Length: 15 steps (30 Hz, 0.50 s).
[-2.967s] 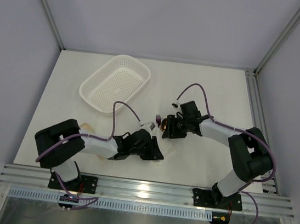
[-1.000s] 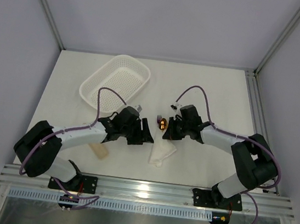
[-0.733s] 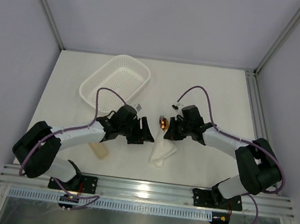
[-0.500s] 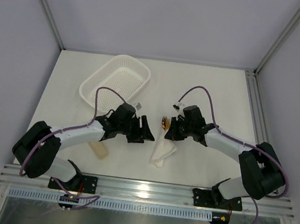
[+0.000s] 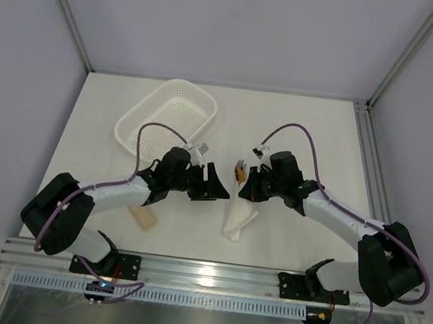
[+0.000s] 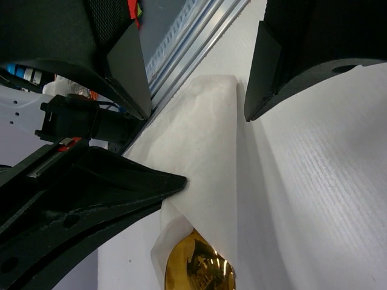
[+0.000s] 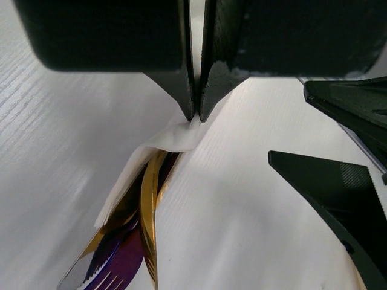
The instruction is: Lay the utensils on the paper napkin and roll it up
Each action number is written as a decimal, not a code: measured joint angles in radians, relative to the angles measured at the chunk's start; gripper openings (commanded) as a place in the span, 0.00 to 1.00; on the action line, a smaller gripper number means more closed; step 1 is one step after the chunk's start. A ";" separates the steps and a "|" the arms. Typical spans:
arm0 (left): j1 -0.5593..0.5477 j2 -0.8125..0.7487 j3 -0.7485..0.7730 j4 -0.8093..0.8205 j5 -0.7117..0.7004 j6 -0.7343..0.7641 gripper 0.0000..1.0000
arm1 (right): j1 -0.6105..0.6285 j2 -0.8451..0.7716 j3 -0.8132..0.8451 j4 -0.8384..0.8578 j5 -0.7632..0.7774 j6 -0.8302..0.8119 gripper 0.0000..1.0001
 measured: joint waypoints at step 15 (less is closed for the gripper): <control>0.051 -0.143 -0.050 0.097 0.110 0.061 0.79 | 0.000 -0.264 0.025 -0.056 -0.105 0.014 0.04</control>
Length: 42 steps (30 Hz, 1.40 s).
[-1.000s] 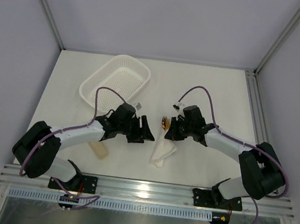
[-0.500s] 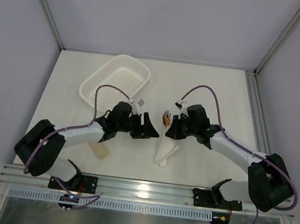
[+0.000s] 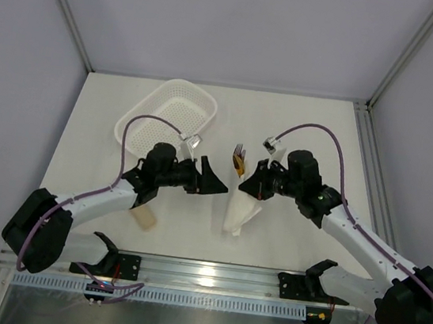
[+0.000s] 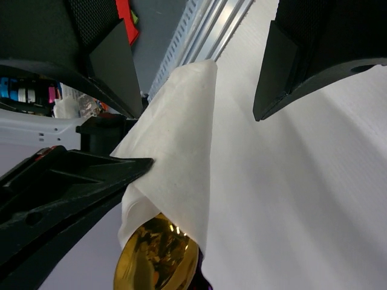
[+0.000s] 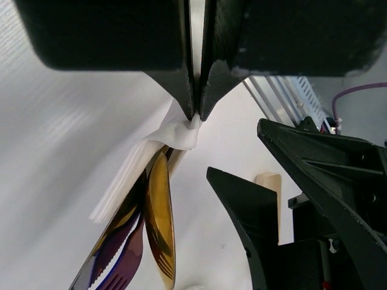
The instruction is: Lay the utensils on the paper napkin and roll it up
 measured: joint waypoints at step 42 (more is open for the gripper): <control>-0.023 0.150 -0.024 0.658 0.391 -0.298 0.70 | 0.001 -0.158 0.024 0.160 -0.226 0.148 0.04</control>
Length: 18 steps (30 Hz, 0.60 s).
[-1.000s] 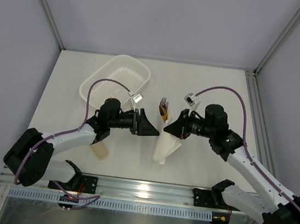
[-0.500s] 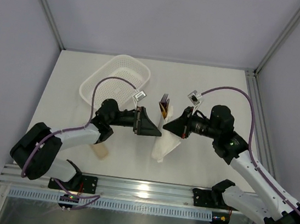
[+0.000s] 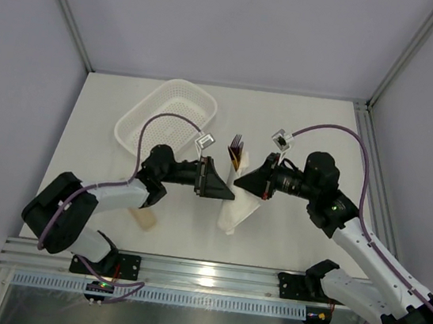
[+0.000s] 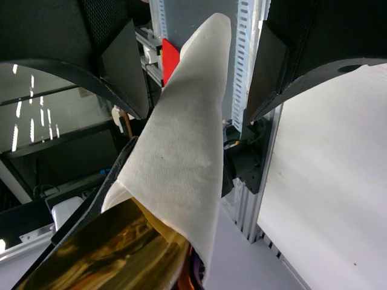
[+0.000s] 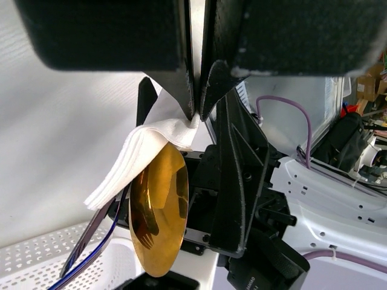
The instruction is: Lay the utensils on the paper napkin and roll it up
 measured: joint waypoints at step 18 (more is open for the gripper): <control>0.000 0.171 0.000 0.340 0.038 -0.283 0.41 | 0.000 0.009 -0.019 0.039 -0.025 0.027 0.04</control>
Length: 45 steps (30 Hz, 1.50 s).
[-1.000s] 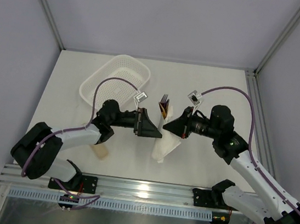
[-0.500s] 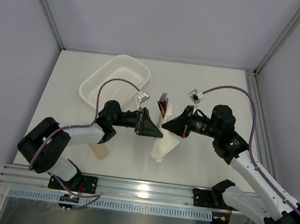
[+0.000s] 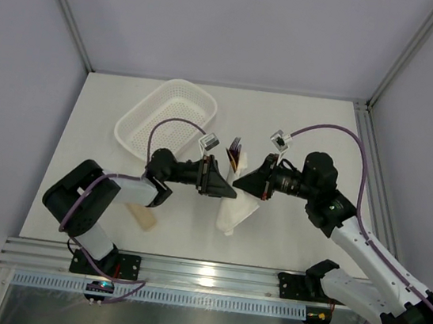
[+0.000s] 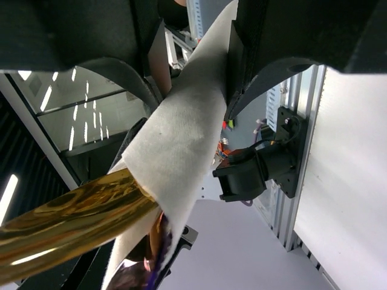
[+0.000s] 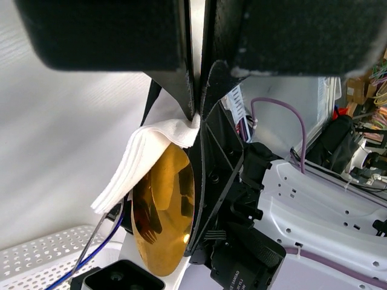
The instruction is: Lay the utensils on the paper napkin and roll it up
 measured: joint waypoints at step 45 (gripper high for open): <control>-0.005 -0.211 0.152 -0.906 -0.344 0.518 0.00 | 0.001 0.023 0.070 -0.341 0.235 -0.018 0.44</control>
